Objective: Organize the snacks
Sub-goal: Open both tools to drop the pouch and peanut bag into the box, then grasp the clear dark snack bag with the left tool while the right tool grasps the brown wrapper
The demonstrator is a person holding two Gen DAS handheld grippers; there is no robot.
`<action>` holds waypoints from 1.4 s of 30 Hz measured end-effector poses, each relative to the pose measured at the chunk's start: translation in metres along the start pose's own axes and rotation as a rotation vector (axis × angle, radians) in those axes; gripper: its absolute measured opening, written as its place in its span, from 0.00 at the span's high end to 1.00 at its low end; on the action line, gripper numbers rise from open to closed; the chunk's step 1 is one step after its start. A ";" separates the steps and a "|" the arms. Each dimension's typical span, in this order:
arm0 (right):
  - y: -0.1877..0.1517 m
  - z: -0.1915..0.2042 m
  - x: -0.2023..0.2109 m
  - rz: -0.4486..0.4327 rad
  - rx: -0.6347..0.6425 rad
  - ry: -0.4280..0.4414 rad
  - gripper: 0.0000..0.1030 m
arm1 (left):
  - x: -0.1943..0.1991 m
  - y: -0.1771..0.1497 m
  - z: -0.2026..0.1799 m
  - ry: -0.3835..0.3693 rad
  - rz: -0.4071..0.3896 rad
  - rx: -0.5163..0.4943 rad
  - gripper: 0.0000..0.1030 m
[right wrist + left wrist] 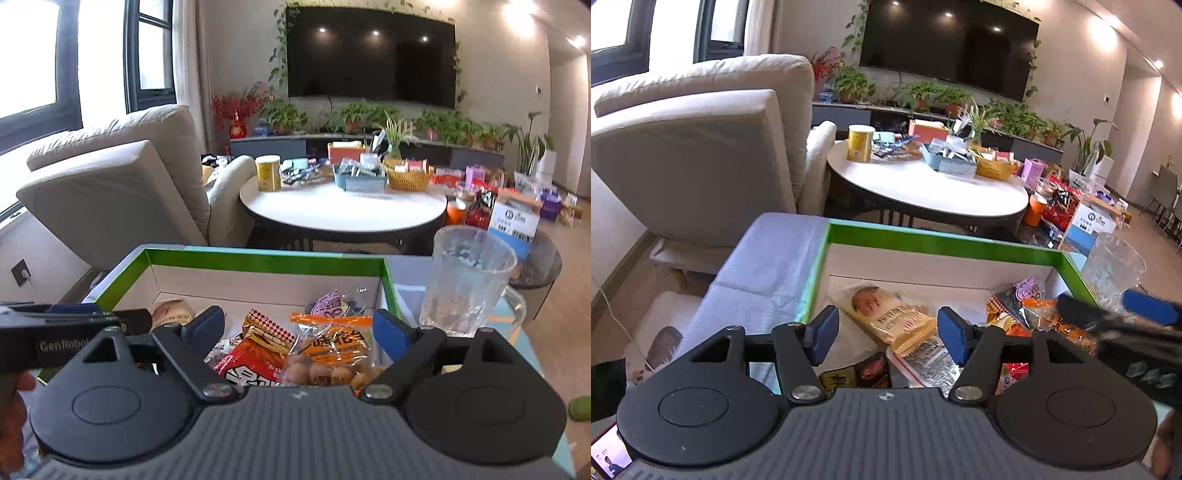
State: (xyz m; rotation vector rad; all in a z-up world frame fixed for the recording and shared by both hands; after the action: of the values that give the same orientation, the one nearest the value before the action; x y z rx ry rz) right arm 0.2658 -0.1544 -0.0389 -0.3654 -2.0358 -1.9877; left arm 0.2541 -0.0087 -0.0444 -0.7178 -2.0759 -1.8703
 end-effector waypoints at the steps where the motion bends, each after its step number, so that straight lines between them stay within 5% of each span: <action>1: 0.005 -0.001 0.010 -0.057 -0.006 0.004 0.43 | 0.004 0.001 0.002 0.007 -0.009 0.003 0.45; 4: 0.024 -0.006 0.048 -0.300 -0.005 0.011 0.43 | 0.017 0.006 0.014 0.035 -0.039 0.031 0.44; 7: 0.037 -0.025 0.094 -0.542 -0.039 -0.106 0.43 | 0.031 0.008 0.023 0.042 -0.061 0.069 0.42; 9: 0.040 -0.037 0.109 -0.576 -0.066 -0.129 0.43 | 0.038 0.007 0.025 0.046 -0.069 0.075 0.42; 12: 0.038 -0.056 0.118 -0.526 -0.122 -0.081 0.43 | 0.050 0.002 0.028 0.056 -0.074 0.079 0.42; 19: 0.011 -0.085 0.126 -0.412 -0.078 -0.135 0.43 | 0.069 -0.014 0.038 0.071 -0.065 0.083 0.42; 26: -0.019 -0.057 0.109 -0.222 -0.134 -0.017 0.43 | 0.088 -0.027 0.042 0.052 -0.067 0.076 0.42; 32: -0.029 -0.030 0.112 -0.260 -0.044 -0.007 0.43 | 0.099 -0.053 0.027 -0.029 -0.025 0.010 0.42; 37: -0.049 -0.028 0.112 -0.201 0.000 0.038 0.43 | 0.103 -0.086 -0.001 -0.200 0.076 -0.115 0.41; 42: -0.070 -0.021 0.107 -0.100 -0.001 0.076 0.43 | 0.096 -0.109 -0.010 -0.201 0.139 -0.213 0.41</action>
State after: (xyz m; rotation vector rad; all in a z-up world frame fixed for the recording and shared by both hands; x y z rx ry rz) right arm 0.1411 -0.1777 -0.0650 -0.1887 -2.0433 -2.0272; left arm 0.1151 -0.0064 -0.0882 -1.1134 -1.8983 -2.0319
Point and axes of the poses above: each gripper's, at about its wrist camera, not at the fingertips, and x roughly against the way its jaws point, z to its left, y to its top, the point moved 9 cm from there along -x, roughly the way its jaws point, and after that the axes turned 5 degrees about -z, right-handed, at the moved point
